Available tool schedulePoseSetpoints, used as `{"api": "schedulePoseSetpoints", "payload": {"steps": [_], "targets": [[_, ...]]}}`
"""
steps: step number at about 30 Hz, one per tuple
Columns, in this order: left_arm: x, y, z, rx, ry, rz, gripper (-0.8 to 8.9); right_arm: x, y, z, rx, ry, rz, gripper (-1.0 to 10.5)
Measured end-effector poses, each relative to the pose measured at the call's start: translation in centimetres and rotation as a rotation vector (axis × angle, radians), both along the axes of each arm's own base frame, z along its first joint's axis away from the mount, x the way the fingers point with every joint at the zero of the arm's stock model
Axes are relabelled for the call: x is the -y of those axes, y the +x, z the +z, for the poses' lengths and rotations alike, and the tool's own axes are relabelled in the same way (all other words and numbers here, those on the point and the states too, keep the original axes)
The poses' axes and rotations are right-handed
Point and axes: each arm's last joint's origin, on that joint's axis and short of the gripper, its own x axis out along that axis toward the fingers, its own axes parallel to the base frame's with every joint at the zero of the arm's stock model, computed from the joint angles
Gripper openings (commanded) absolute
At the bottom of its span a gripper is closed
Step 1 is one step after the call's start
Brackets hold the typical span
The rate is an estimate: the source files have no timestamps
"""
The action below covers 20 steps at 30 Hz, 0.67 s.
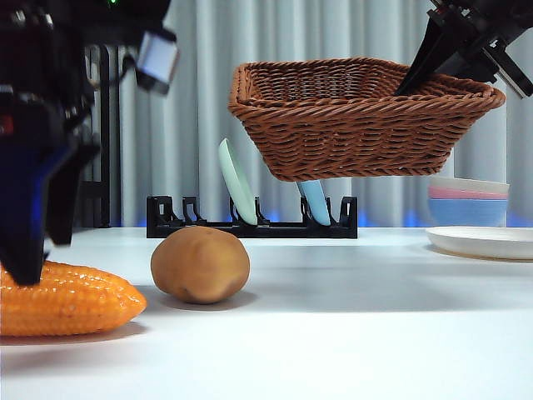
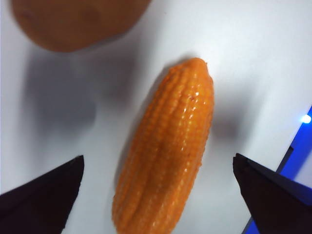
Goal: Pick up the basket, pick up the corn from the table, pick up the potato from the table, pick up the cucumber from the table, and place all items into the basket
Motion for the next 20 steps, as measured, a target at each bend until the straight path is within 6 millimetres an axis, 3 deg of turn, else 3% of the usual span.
{"api": "schedulePoseSetpoints", "payload": {"steps": [4, 13, 20], "targets": [[0.0, 0.9, -1.1, -0.047, -0.022, 0.006, 4.96, 0.0, 0.0, 0.0, 0.001, 0.007, 0.013, -0.2], [-0.1, 1.9, -3.3, -0.169, -0.003, 0.025, -0.22, 0.1, 0.0, 0.0, 0.008, 0.001, 0.011, -0.2], [-0.2, 1.8, -2.8, -0.138, 0.008, 0.072, -0.08, 0.5, 0.1, 0.0, 0.008, 0.001, -0.003, -0.2]]}}
